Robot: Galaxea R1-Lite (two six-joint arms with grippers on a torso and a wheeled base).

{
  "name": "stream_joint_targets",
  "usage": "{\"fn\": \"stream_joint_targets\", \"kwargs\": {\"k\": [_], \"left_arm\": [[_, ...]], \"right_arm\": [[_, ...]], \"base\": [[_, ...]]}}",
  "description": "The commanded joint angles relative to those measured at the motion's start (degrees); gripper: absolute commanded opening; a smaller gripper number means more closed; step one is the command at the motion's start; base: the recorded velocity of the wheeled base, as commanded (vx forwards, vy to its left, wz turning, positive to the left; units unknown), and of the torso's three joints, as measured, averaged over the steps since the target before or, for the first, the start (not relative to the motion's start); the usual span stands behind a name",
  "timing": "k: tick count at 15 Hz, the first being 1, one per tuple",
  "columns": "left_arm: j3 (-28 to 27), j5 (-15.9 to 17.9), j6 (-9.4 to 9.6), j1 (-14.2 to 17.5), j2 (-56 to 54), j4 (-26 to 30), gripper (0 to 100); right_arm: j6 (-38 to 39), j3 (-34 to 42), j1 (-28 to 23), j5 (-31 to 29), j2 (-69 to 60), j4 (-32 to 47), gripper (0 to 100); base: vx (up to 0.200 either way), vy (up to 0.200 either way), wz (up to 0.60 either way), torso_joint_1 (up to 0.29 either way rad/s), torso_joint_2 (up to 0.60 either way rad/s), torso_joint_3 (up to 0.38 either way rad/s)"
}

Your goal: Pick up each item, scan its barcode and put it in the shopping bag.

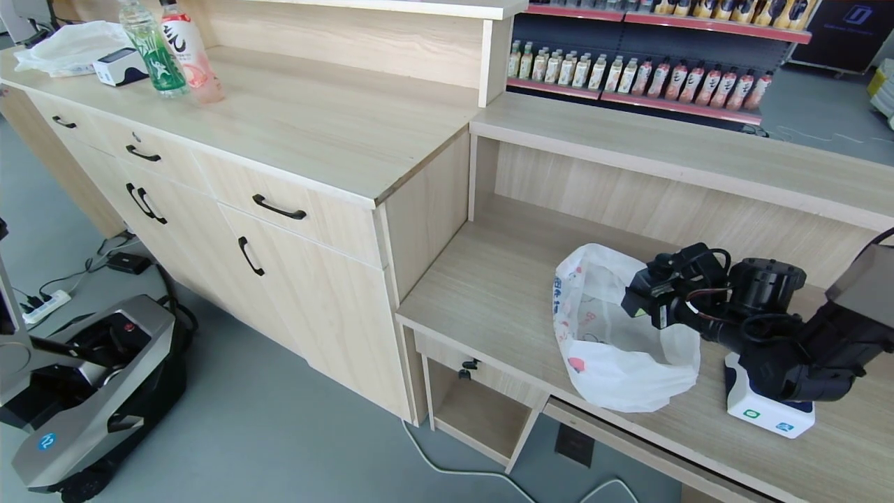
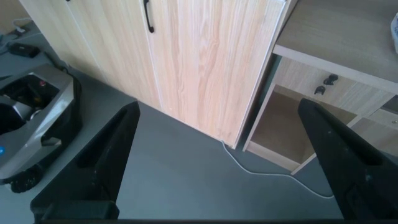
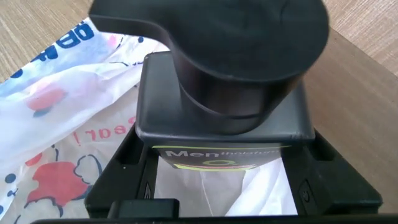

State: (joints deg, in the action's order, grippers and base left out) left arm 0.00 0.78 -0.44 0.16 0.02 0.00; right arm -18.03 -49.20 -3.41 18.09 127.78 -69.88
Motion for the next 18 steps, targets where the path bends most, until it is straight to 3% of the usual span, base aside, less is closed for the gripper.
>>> {"fn": "stream_joint_targets", "kwargs": {"k": [1, 18], "left_arm": [[0.0, 0.0, 0.0, 0.0, 0.0, 0.0, 100], [0.0, 0.0, -0.09, 0.0, 0.0, 0.0, 100]], "right_arm": [[0.3, -1.2, 0.4, 0.0, 2.2, 0.0, 0], [2.0, -12.1, 2.5, -0.1, 10.6, -1.9, 0]], "base": [[0.0, 0.0, 0.0, 0.0, 0.0, 0.0], [0.0, 0.0, 0.0, 0.0, 0.0, 0.0]]}}
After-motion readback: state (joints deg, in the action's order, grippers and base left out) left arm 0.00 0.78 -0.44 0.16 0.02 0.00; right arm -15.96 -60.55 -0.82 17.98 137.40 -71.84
